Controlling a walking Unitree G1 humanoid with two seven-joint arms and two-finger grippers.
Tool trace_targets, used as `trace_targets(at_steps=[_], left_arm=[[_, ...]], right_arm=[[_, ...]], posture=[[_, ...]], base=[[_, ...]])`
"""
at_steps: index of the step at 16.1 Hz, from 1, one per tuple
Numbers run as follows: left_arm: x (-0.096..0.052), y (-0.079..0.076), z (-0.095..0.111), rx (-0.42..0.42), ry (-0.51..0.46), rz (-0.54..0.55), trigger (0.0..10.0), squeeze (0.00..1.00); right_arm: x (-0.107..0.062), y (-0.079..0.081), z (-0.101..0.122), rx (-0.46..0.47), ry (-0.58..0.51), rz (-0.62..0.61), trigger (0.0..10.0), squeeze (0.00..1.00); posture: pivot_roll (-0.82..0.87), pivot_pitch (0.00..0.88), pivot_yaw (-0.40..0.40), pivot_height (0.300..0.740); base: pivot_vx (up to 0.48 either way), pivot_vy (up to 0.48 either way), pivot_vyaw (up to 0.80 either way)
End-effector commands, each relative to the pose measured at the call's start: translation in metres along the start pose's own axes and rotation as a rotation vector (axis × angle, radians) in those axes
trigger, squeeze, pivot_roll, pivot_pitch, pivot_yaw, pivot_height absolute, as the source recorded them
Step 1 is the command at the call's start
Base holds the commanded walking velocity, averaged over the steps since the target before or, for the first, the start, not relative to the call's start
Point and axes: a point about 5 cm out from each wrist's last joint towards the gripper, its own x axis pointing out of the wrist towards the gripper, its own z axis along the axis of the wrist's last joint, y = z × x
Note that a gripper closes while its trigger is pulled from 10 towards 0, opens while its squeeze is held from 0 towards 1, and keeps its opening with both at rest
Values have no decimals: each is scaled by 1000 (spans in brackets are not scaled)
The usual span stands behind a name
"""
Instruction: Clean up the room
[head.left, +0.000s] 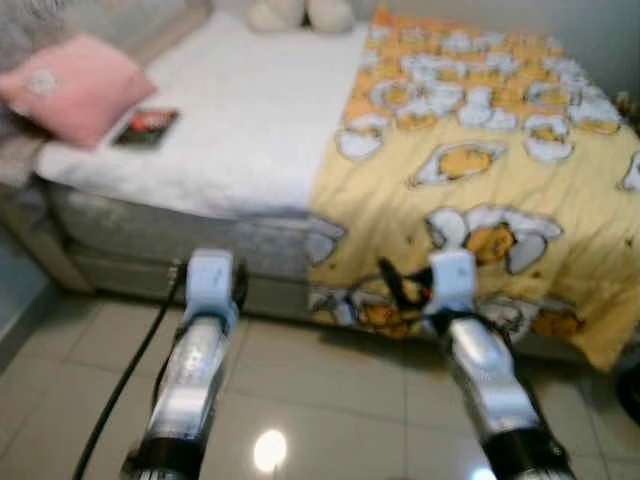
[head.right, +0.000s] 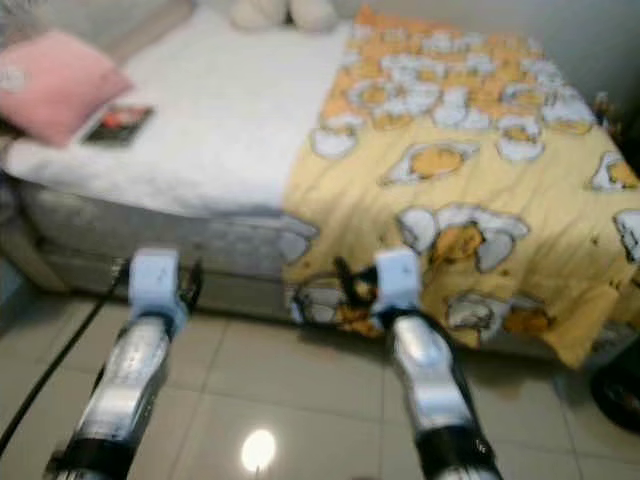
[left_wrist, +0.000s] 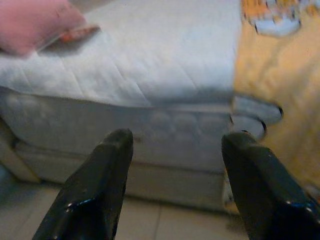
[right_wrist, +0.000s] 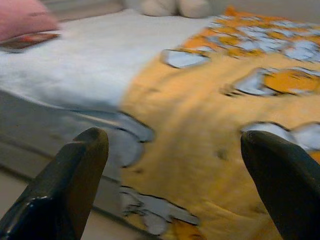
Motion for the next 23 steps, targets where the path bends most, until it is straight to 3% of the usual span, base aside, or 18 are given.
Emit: trace_targets(at_steps=[1, 4, 7, 10, 12, 14, 15, 19, 23], left_arm=[[-8, 4, 6, -32, -56, -23, 10000, 0], [-32, 17, 3, -80, -73, 14, 10000, 0], [-28, 15, 6, -60, -79, 46, 10000, 0], [-35, 9, 2, -23, -56, 30, 10000, 0], [-31, 3, 4, -6, -44, 14, 10000, 0], [-14, -6, 22, 28, -89, -9, 10000, 0], [-12, -5, 24, 38, -93, -3, 10000, 0], [-18, 4, 12, 30, -33, 95, 10000, 0], [-35, 26, -6, 91, 18, 175, 10000, 0]], right_arm=[[-5, -12, 2, 17, -8, -36, 10000, 0], [-12, -19, -6, 37, 25, -48, 10000, 0], [-5, -15, -8, 45, 48, -6, 10000, 0], [-4, -13, -10, 51, 68, 23, 10000, 0], [-5, -10, -13, 48, 77, 42, 10000, 0], [0, -1, -15, 47, 81, 84, 10000, 0], [0, 0, -14, 45, 78, 89, 10000, 0], [-1, 0, -15, 46, 78, 102, 10000, 0], [-5, -6, -18, 50, 88, 101, 10000, 0]], posture=[[-4, 0, 20, 740], [21, 0, 2, 740], [41, 0, -21, 740], [52, 0, -30, 740], [59, 0, -33, 740], [60, 0, -31, 740], [60, 0, -30, 740], [54, 0, -29, 740], [66, 0, -36, 740]], base=[[0, 0, 531], [0, 0, 529], [0, -480, 506], [0, -480, 494], [0, -362, 484], [0, -232, 469], [0, -454, 469], [0, -454, 464], [0, -454, 455]])
